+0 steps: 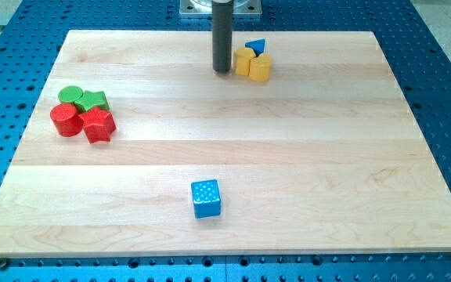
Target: Push the blue cube into the yellow hexagon
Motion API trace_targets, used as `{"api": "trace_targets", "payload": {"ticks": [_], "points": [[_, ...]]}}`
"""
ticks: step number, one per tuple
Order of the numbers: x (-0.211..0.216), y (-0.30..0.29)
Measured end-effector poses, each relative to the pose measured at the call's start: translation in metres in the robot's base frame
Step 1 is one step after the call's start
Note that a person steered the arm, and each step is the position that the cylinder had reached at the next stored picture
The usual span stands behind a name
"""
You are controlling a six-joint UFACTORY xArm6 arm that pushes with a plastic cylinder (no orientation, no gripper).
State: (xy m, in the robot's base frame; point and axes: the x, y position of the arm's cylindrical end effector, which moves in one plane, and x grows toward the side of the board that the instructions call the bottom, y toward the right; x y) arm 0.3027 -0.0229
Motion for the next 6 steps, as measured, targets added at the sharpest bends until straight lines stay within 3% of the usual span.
{"api": "trace_targets", "payload": {"ticks": [1, 2, 3, 4, 5, 6], "points": [[0.141, -0.046], [0.213, 0.060], [0.311, 0.052], [0.298, -0.003], [0.231, 0.002], [0.200, -0.056]]}}
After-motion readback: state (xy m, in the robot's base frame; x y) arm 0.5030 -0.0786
